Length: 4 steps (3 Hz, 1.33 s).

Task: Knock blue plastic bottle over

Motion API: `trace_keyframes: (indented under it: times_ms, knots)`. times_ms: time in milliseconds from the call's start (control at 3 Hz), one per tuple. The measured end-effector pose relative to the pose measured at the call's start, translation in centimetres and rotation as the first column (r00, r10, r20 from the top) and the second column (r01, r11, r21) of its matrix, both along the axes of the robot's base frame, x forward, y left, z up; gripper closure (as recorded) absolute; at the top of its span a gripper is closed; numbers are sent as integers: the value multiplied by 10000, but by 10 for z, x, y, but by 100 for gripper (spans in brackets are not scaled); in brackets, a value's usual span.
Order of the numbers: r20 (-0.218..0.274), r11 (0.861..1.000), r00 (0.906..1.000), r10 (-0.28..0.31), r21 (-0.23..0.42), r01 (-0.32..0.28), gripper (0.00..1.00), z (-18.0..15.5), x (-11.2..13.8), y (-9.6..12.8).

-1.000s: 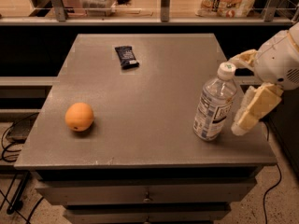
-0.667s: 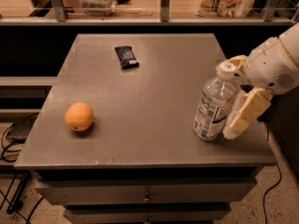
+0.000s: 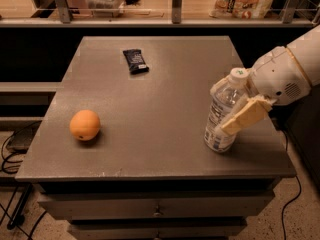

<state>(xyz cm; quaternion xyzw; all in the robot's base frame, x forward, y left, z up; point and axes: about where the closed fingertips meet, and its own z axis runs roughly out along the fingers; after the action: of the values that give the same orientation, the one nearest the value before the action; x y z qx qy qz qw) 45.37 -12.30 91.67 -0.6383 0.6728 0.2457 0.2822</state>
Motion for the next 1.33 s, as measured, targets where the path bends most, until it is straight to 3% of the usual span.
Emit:
trace_keyframes:
  times_ms: [333,667,1000,1333]
  knots:
    - [61,9999,9999,-104,-92,104,64,8,9,7]
    - [573,9895,9966,-599,-1278,668,88,22,32,7]
    - [1349,9506,9867,-909,-2835,1263,100,33,58,12]
    - [1951,8910,9781,-725,-4279,1514,83,24,77,24]
